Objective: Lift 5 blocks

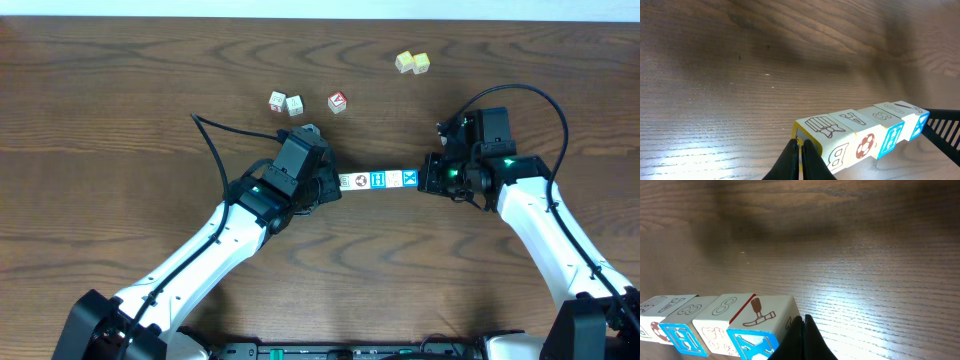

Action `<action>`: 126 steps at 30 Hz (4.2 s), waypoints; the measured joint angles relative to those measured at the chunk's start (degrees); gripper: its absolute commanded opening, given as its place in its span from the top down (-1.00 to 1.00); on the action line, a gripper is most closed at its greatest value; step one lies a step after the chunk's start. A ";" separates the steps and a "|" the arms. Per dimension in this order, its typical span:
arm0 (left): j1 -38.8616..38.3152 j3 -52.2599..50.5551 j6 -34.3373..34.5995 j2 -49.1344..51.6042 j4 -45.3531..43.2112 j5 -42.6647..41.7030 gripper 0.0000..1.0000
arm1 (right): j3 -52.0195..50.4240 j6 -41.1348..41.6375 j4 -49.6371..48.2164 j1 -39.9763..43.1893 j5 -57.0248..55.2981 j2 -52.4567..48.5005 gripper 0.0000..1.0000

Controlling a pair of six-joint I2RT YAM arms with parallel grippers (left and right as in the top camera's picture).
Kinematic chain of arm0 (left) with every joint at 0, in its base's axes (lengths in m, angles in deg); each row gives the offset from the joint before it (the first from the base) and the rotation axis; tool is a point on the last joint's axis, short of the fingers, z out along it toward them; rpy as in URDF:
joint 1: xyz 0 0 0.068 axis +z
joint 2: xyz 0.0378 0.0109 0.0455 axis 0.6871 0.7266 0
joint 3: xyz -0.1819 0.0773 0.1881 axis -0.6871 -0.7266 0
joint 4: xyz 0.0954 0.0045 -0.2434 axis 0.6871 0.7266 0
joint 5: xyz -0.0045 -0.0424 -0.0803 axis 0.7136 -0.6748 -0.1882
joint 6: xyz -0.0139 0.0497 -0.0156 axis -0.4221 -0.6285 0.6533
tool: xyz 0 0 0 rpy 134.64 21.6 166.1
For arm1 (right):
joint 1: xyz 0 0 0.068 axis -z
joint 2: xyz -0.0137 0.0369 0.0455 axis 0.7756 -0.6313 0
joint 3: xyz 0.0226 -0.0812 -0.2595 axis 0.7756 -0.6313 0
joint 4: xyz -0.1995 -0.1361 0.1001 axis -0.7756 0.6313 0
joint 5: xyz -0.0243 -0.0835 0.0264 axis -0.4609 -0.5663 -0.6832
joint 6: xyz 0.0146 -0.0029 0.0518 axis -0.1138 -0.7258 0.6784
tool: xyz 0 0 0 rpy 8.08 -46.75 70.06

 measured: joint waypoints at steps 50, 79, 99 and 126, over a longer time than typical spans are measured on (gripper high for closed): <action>0.02 0.00 0.63 0.66 -0.55 0.00 0.86 | 0.00 0.00 0.85 0.00 -0.46 0.00 0.98; 0.02 -0.94 1.46 4.74 -2.16 -1.07 0.85 | 0.17 0.00 0.59 0.00 -1.60 0.07 0.98; 0.00 -0.96 1.49 4.74 -1.73 -1.51 0.86 | 0.81 0.00 -1.31 -0.96 -3.45 -2.84 0.98; 0.00 -1.09 3.21 10.08 -3.10 -1.46 0.86 | 0.81 -0.02 -0.26 -1.33 -4.04 -7.69 0.97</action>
